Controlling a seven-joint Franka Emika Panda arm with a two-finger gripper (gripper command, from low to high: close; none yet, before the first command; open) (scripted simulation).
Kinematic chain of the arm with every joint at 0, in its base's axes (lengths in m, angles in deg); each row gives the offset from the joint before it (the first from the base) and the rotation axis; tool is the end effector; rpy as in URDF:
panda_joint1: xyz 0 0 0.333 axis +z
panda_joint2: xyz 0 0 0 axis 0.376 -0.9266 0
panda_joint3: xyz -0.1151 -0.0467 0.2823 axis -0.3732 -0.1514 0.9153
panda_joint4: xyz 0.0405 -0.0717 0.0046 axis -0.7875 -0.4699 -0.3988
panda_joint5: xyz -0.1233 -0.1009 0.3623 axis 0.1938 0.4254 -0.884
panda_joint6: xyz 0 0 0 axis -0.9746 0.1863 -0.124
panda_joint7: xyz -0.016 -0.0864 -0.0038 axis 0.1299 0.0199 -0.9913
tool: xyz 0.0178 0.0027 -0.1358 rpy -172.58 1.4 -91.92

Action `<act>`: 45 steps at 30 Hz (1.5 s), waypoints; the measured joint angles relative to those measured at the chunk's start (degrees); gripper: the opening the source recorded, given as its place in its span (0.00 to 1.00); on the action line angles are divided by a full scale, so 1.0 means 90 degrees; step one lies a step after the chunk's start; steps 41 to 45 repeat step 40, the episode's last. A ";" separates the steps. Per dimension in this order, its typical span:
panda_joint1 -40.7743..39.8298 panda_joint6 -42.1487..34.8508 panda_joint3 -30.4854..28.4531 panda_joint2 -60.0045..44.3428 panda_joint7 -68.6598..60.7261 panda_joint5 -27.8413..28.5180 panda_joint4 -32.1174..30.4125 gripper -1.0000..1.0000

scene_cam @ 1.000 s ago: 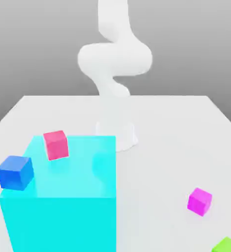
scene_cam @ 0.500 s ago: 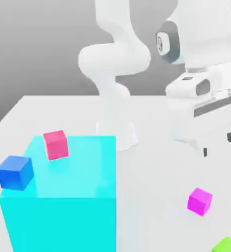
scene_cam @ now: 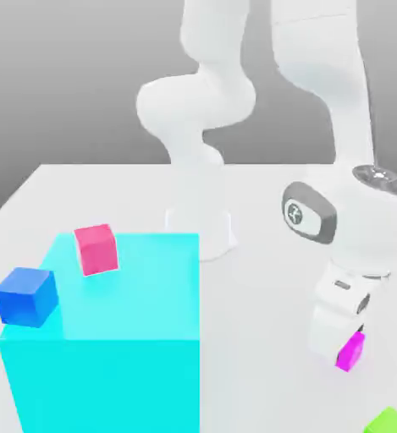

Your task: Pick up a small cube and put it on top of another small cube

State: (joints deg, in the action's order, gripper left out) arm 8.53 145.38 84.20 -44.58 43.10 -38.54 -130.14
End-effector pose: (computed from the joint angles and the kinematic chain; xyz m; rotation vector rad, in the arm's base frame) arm 0.3520 0.2358 0.0884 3.1404 0.0764 0.0008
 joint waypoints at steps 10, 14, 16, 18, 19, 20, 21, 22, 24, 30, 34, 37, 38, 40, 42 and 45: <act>-0.0117 -0.0839 0.0166 0.1049 -0.0155 -0.0200 -0.0207 0.00; -0.0615 -0.1739 0.0020 0.1832 -0.1294 -0.0750 -0.0100 0.00; -0.1032 -0.2221 -0.0143 0.2198 -0.1921 -0.0896 0.0012 0.00; -0.1367 -0.2701 -0.0336 0.2559 -0.2485 -0.0939 0.0124 0.00; -0.1491 -0.2938 -0.0429 0.2738 -0.2747 -0.0930 0.0180 0.00; -0.1604 -0.3173 -0.0536 0.2918 -0.2997 -0.0903 0.0235 0.00; -0.1707 -0.3407 -0.0651 0.3096 -0.3236 -0.0859 0.0290 0.00; -0.1818 -0.3638 -0.0782 0.3275 -0.3464 -0.0798 0.0344 0.00; -0.2076 -0.4095 -0.1064 0.3632 -0.3890 -0.0636 0.0451 0.00; -0.2961 -0.5433 -0.1907 0.4714 -0.5026 0.0067 0.0765 0.00; -0.3335 -0.5482 -0.2263 0.4937 -0.5453 0.0384 0.0622 0.00; -0.3366 -0.4853 -0.2366 0.4681 -0.5515 0.0405 0.0247 1.00; -0.3366 -0.4853 -0.2366 0.4681 -0.5515 0.0405 0.0248 1.00; -0.3366 -0.4853 -0.2366 0.4681 -0.5515 0.0405 0.0248 1.00; -0.3366 -0.4853 -0.2366 0.4681 -0.5515 0.0405 0.0248 1.00; -0.3366 -0.4853 -0.2366 0.4681 -0.5515 0.0405 0.0248 1.00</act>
